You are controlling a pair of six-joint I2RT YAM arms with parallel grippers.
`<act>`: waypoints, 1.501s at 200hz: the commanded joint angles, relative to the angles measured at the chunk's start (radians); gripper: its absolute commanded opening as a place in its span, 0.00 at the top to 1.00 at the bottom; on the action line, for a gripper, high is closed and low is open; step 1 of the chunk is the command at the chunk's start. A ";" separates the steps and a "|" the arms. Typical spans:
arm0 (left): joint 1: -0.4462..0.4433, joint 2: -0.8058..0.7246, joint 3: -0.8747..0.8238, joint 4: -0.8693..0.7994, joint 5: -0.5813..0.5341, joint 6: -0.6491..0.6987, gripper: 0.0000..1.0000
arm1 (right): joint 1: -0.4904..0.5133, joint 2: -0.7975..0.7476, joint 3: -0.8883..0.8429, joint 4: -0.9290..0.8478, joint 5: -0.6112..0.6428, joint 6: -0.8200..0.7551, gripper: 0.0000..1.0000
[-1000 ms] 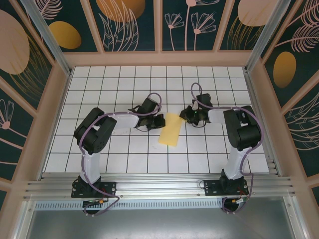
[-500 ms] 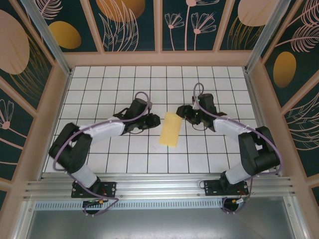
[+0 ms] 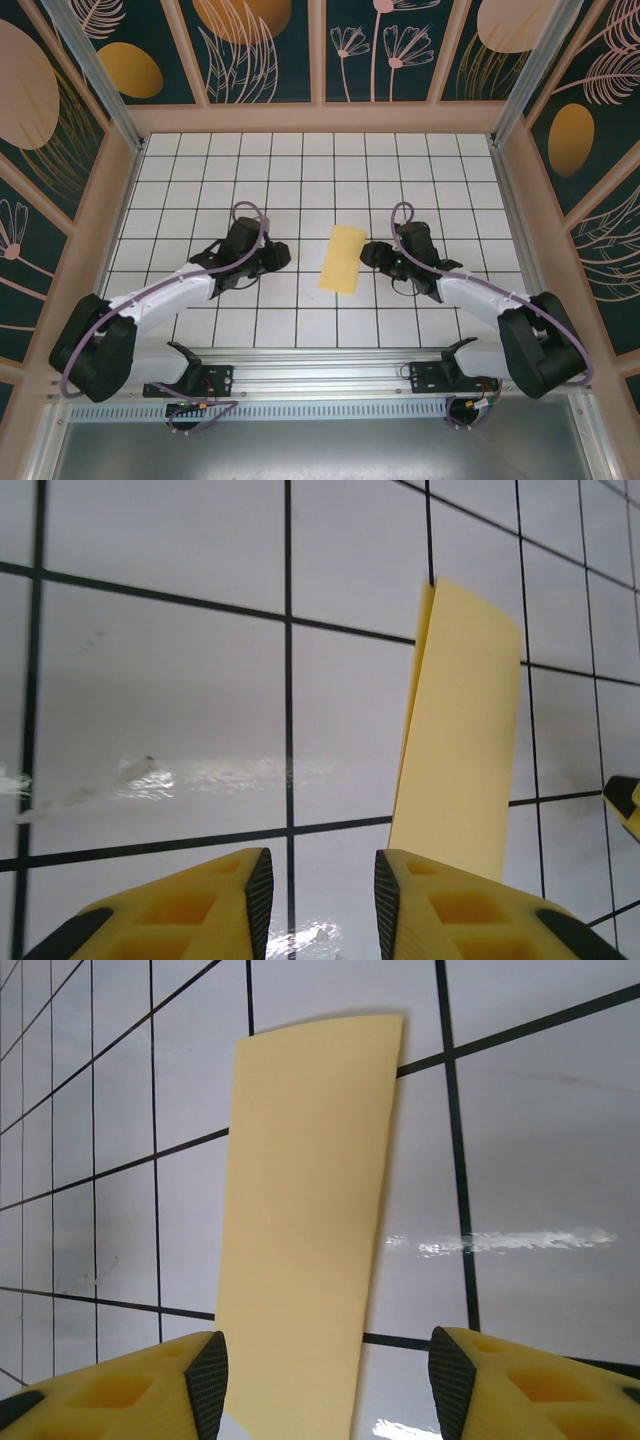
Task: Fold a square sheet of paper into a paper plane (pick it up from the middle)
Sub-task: Fold the triangle a second time at the center of the table.
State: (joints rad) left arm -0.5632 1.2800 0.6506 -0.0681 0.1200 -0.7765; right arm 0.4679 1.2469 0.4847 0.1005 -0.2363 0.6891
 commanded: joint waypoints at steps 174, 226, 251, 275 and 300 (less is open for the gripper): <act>0.113 -0.017 -0.061 0.011 0.108 -0.033 0.45 | -0.044 0.297 0.132 0.108 -0.268 -0.050 0.42; 0.112 0.033 -0.089 0.175 0.223 -0.093 0.40 | -0.049 0.344 0.217 0.043 -0.250 -0.054 0.43; 0.113 0.093 -0.071 0.233 0.249 -0.097 0.40 | -0.055 0.378 0.230 0.053 -0.259 -0.040 0.43; 0.112 0.160 -0.053 0.282 0.275 -0.112 0.40 | -0.057 0.422 0.275 -0.009 -0.207 -0.042 0.45; 0.112 0.207 -0.040 0.323 0.303 -0.116 0.40 | -0.058 0.431 0.278 -0.032 -0.169 -0.026 0.45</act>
State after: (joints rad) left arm -0.4561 1.4517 0.5724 0.1696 0.3710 -0.8738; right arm 0.4168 1.6653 0.7364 0.1219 -0.4541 0.6601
